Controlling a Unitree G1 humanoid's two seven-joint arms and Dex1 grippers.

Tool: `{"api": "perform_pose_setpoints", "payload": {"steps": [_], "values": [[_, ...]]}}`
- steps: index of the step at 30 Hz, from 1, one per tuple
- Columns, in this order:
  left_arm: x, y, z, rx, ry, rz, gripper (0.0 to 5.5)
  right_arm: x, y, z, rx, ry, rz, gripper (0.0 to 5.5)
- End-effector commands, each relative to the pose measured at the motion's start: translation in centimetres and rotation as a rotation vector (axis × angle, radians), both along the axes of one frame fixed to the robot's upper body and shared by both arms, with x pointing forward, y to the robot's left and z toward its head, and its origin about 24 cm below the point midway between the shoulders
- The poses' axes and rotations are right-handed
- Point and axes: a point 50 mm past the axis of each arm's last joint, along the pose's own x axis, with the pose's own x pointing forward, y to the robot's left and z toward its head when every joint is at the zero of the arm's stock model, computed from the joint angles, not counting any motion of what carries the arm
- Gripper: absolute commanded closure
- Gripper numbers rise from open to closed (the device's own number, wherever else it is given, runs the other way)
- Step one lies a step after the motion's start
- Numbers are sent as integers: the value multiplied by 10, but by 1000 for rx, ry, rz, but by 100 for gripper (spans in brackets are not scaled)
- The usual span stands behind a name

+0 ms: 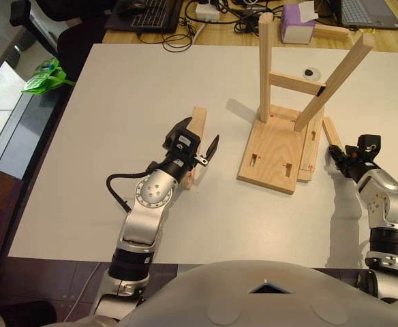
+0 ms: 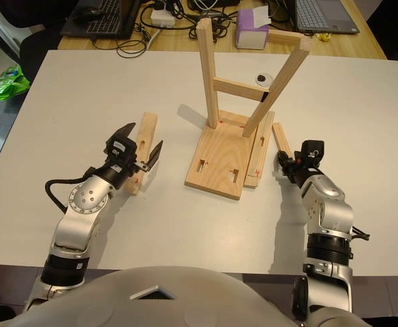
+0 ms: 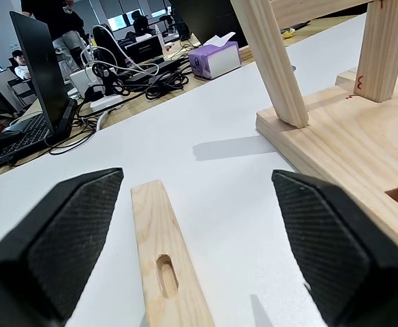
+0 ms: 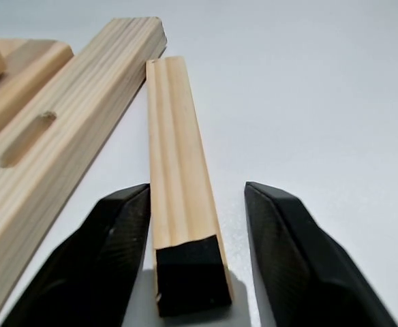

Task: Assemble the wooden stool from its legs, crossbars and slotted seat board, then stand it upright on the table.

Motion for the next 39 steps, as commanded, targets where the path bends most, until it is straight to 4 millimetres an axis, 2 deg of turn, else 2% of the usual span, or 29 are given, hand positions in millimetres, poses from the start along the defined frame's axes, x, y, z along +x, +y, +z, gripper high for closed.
{"api": "perform_pose_setpoints", "payload": {"steps": [1, 3, 8, 10, 14, 18, 21, 26, 29, 33, 37, 39], "values": [[4, -1, 1, 8, -13, -3, 147, -25, 12, -44, 57, 225, -21, 297], [5, -1, 2, 8, -12, -9, 147, -26, 13, -44, 65, 231, -26, 297], [6, -1, 5, 11, -19, -24, 147, -36, 12, -46, 71, 275, -50, 385], [7, -1, 7, 11, -28, -13, 147, -35, 11, -45, 59, 282, -40, 416], [4, 0, 5, 7, -25, 7, 147, -25, 10, -35, 48, 234, -47, 421], [10, -1, 6, 4, -35, 11, 147, -16, 13, -32, 58, 216, -57, 421], [13, 2, 9, 6, -50, 9, 147, -11, 11, -26, 25, 132, -90, 421], [23, 17, 24, -65, -83, 45, 147, -7, 14, 4, -46, -137, -88, 421], [29, 24, 41, -162, -132, 58, 147, -6, 8, 22, -143, -291, -106, 421], [36, 28, 69, -418, -190, 69, 147, 2, 6, 69, -333, -640, -76, 421], [37, 32, 92, -639, -229, 62, 147, 6, 20, 116, -538, -942, -9, 421], [38, 29, 112, -735, -274, 18, 147, 9, 31, 142, -615, -1086, 16, 421]]}}
